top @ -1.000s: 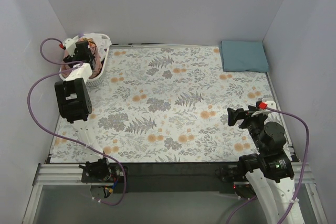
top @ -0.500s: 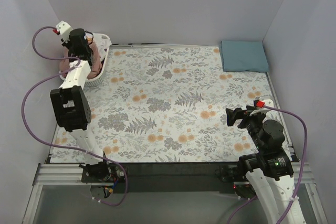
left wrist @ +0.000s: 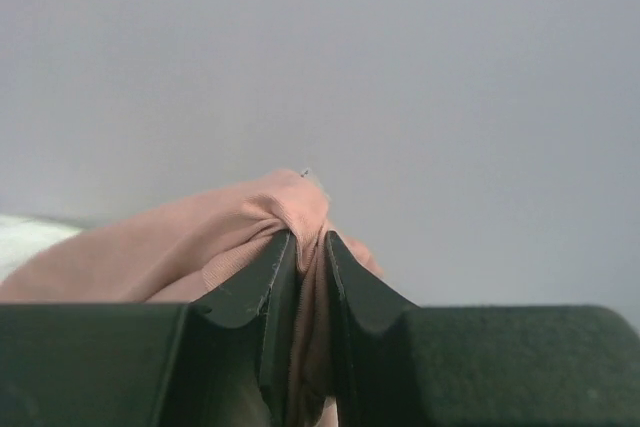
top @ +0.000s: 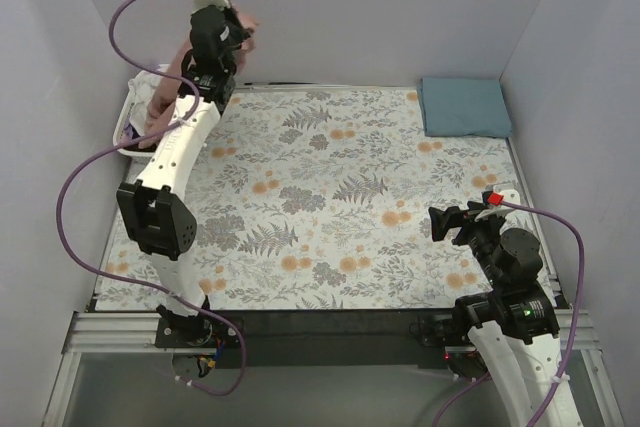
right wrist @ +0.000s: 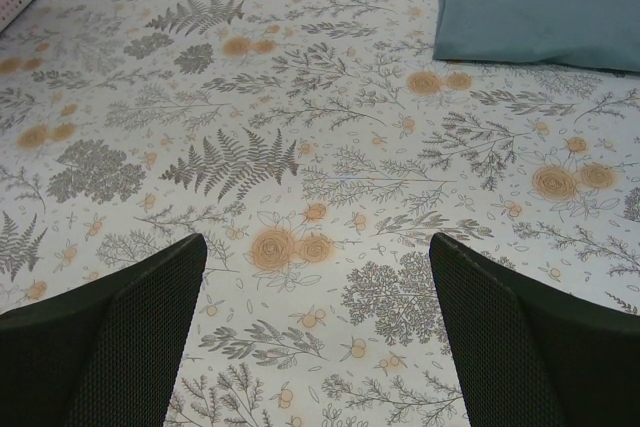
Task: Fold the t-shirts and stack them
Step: Grab the tshirt from the pile, then move the tshirt to the center of the board
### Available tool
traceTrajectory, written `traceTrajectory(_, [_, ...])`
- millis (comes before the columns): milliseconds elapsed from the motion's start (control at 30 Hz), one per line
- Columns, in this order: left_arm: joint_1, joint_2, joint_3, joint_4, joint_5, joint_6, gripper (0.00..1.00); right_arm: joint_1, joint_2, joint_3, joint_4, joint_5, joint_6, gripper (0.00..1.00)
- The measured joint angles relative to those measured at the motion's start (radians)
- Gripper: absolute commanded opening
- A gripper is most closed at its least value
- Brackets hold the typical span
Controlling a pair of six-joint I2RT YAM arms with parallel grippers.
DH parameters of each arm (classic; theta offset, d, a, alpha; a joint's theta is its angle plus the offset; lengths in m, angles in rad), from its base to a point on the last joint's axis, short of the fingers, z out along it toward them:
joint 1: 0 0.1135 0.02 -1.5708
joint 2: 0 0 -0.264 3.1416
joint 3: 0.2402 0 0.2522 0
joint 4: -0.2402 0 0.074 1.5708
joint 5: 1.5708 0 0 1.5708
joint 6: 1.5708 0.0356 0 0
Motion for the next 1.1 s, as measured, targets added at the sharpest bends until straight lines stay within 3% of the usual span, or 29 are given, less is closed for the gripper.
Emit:
traceTrajectory(133, [-0.142,0.000,0.121,-0.057,0.230,-0.030,0.00,0.000,0.000,0.000,0.000,0.000,-0.001,0.98])
traceTrajectory(267, [-0.224,-0.034,0.148,-0.074,0.451,-0.055,0.00,0.000,-0.001,0.001,-0.001,-0.008,-0.002,0.98])
traceTrajectory(367, [-0.232,-0.108,0.102,-0.097,0.562,-0.064,0.00,0.000,0.009,0.029,-0.020,-0.022,-0.002,0.98])
traceTrajectory(500, [-0.220,-0.243,-0.012,-0.106,0.597,-0.063,0.08,0.000,0.037,0.105,-0.029,-0.037,-0.003,0.98])
traceTrajectory(600, [-0.218,-0.414,-0.225,-0.071,0.507,-0.023,0.12,0.000,0.063,0.153,-0.028,-0.070,-0.003,0.98])
traceTrajectory(733, [-0.204,-0.584,-0.534,-0.023,0.230,0.037,0.41,0.000,0.162,0.200,-0.028,-0.160,-0.003,0.98])
traceTrajectory(767, [-0.190,-0.600,-0.603,-0.017,0.148,0.038,0.53,0.000,0.203,0.209,-0.028,-0.188,-0.002,0.98])
traceTrajectory(900, [-0.135,-0.613,-0.881,-0.065,-0.052,-0.024,0.59,0.000,0.373,0.216,-0.032,-0.285,0.012,0.93])
traceTrajectory(1100, [-0.128,-0.816,-1.216,-0.218,-0.064,-0.195,0.60,0.004,0.650,0.216,-0.035,-0.371,0.032,0.82])
